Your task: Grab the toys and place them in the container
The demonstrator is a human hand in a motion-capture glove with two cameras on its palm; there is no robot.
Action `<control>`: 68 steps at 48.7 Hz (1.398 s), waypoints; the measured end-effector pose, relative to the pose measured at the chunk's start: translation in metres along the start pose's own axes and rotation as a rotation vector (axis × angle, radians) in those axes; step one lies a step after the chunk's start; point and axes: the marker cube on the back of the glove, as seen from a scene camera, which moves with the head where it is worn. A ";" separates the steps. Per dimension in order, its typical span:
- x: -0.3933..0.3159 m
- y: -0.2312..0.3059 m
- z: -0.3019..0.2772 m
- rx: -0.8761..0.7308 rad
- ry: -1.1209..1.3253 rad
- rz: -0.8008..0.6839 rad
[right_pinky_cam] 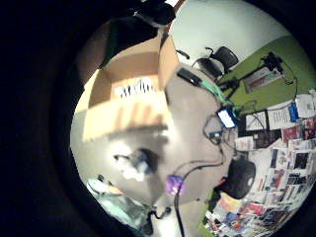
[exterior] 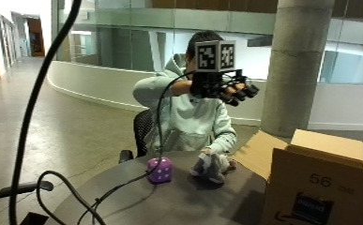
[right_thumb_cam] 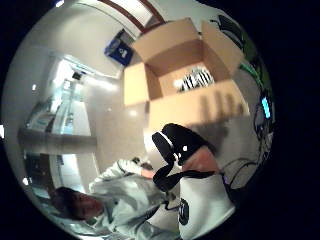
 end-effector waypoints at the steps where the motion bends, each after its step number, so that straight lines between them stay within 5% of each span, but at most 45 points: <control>1: 0.005 0.013 0.003 -0.020 0.016 0.004; 13: 0.083 0.153 0.056 -0.249 0.000 0.027; 29: 0.128 0.250 0.197 -0.348 -0.112 0.138; 41: 0.131 0.240 0.234 -0.147 -0.037 0.105; 54: 0.126 0.217 0.241 -0.180 -0.068 0.046; 68: 0.082 0.167 0.153 -0.178 -0.084 0.014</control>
